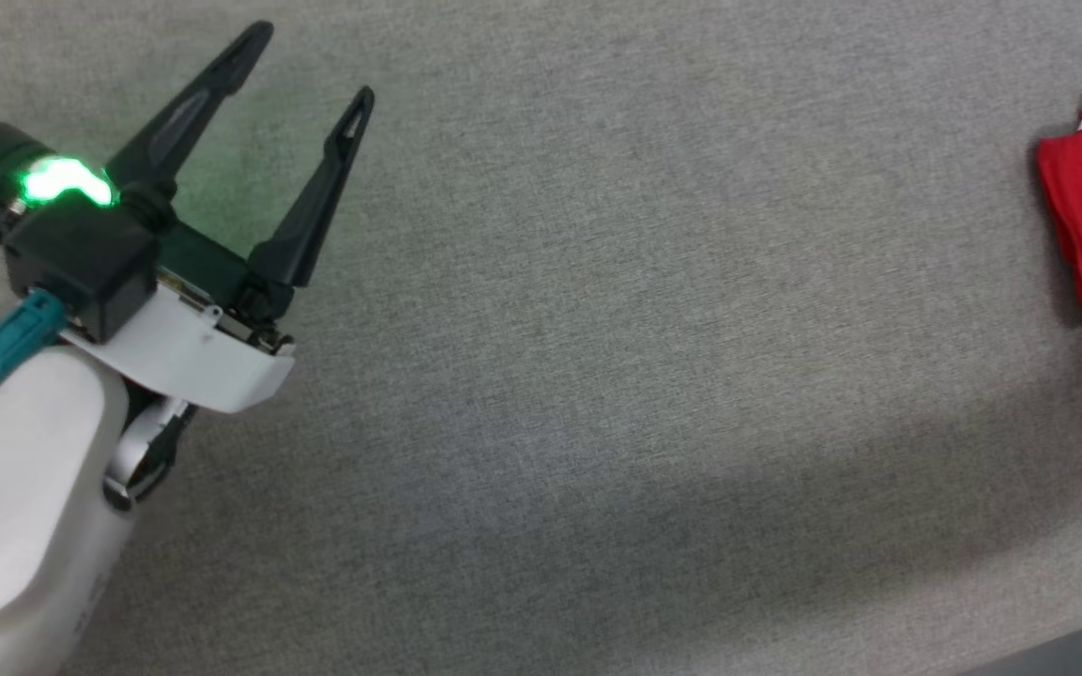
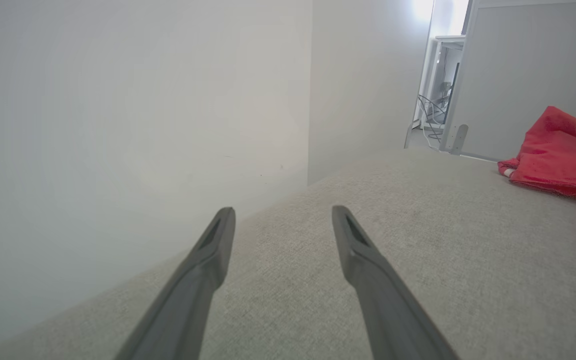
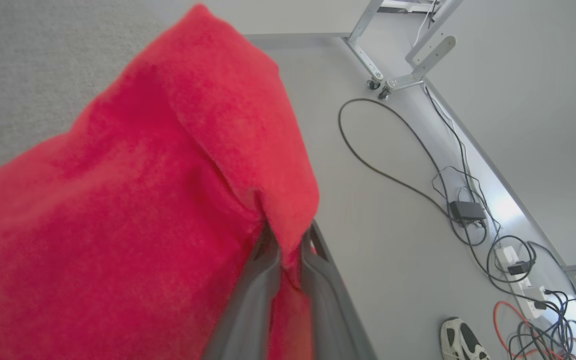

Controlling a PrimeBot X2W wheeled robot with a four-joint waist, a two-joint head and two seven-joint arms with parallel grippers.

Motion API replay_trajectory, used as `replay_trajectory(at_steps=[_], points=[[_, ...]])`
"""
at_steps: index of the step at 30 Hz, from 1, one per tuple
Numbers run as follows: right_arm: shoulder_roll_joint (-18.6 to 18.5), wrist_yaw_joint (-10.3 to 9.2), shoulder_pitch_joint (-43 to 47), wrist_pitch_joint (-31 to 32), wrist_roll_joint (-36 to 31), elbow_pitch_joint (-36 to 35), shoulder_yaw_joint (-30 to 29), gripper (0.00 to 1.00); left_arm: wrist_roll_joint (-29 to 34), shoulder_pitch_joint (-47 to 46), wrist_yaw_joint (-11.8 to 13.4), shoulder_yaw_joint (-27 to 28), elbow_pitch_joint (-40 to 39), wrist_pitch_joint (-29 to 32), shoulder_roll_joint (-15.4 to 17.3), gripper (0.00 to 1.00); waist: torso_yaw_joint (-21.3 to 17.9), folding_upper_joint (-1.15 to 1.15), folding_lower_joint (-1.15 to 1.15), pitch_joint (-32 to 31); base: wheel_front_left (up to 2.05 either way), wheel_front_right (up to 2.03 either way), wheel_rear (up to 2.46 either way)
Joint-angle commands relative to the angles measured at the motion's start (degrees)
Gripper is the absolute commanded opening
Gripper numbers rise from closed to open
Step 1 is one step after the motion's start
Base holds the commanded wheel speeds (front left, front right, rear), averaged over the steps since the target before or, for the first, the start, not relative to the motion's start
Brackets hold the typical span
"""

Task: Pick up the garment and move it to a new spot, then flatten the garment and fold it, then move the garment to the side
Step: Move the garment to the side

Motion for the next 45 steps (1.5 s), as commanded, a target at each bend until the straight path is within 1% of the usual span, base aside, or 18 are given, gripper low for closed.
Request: replay_trajectory(at_steps=[1,6,7,8,9,10,11,16,20,24,26,28,32,36,39,42,45], points=[[0.20,-0.07,-0.82,-0.86,-0.40,0.71,-0.61,0.00,0.30,-0.76,0.01,0.19,-0.26,0.03,0.24,1.00,0.34,0.00,0.00,0.37,0.00,0.00,0.00],[0.73,-0.07,-2.69,-4.51,-4.33,5.12,-2.20,0.00,-0.17,-0.95,0.31,0.37,-1.07,0.91,0.82,1.00,0.54,0.00,0.00,0.93,0.00,0.00,0.00],[0.72,-0.07,-3.06,-5.08,-4.96,5.90,-2.65,0.03,-0.32,-0.98,0.35,0.31,-1.10,0.93,0.80,1.00,0.62,0.00,0.00,0.84,0.00,0.00,0.00],[0.80,-0.07,-3.32,-5.35,-5.24,6.82,-3.19,0.33,-0.44,-0.91,0.45,0.27,-1.01,0.95,0.67,1.00,0.73,0.00,0.00,0.60,0.00,0.00,0.00],[0.88,-0.07,-3.58,-5.62,-5.49,7.54,-3.47,0.45,-0.52,-0.83,0.51,0.24,-0.92,0.90,0.55,1.00,0.88,0.00,0.00,0.36,0.00,0.00,0.00],[0.76,-0.07,-3.72,-6.07,-5.93,8.04,-3.58,0.96,-0.57,-0.74,0.71,0.18,-0.76,0.79,0.42,1.00,1.06,0.00,0.00,0.07,0.00,0.00,0.00],[0.39,-0.07,-3.79,-6.43,-6.40,8.50,-3.73,1.00,-0.18,-0.59,0.80,0.02,-0.47,0.69,0.45,1.00,1.27,0.00,0.00,-0.31,0.00,0.00,0.00],[-1.04,-0.07,-3.46,-6.91,-7.48,10.24,-3.87,1.00,-0.57,1.36,1.90,0.12,0.86,-0.76,-0.99,1.00,2.52,0.00,0.00,-3.01,0.00,0.00,0.00],[-1.42,-0.07,-2.42,-7.98,-8.40,10.77,-1.96,1.00,-1.17,3.68,2.55,0.51,2.84,-1.83,-2.81,1.00,4.27,0.00,0.00,-6.53,0.00,0.00,0.00],[0.82,-0.07,-2.35,-9.67,-8.21,10.84,2.96,1.00,-2.09,7.04,3.13,1.43,5.56,-2.40,-4.92,1.00,6.56,0.00,0.00,-10.74,0.00,0.00,0.00],[2.77,-0.07,-1.63,-10.84,-8.64,10.68,7.64,1.00,-2.35,9.26,3.29,2.01,7.18,-2.48,-5.82,1.00,7.84,0.00,0.00,-13.00,0.00,0.00,0.00],[4.96,-0.07,-1.37,-11.97,-7.36,10.46,11.54,1.00,-2.45,11.45,3.60,3.37,8.00,-2.52,-6.78,1.00,8.93,0.00,0.00,-15.14,0.00,0.00,0.00],[9.93,-0.07,-0.22,-13.54,-2.92,8.72,18.86,1.00,-2.17,17.10,3.77,7.11,9.24,-2.40,-8.95,1.00,11.31,0.00,0.00,-19.07,0.00,0.00,0.00],[13.15,-0.07,2.59,-14.53,3.74,4.57,25.27,1.00,-1.38,22.29,3.30,11.34,10.04,-2.40,-11.44,1.00,13.67,0.00,0.00,-22.81,0.00,0.00,0.00],[14.47,-0.07,6.31,-15.03,10.41,-0.09,28.86,1.00,-0.54,25.57,2.59,13.74,10.53,-2.41,-13.35,1.00,15.64,0.00,0.00,-25.89,0.00,0.00,0.00],[14.19,-0.07,10.62,-15.31,16.41,-5.10,31.06,1.00,0.39,28.50,1.88,15.82,11.08,-2.41,-15.00,1.00,17.13,0.00,0.00,-28.81,0.00,0.00,0.00],[14.05,-0.07,15.26,-15.39,20.64,-9.82,33.84,1.00,1.44,30.91,1.17,17.01,11.46,-2.41,-16.20,1.00,18.26,0.00,0.00,-31.12,0.00,0.00,0.00]])
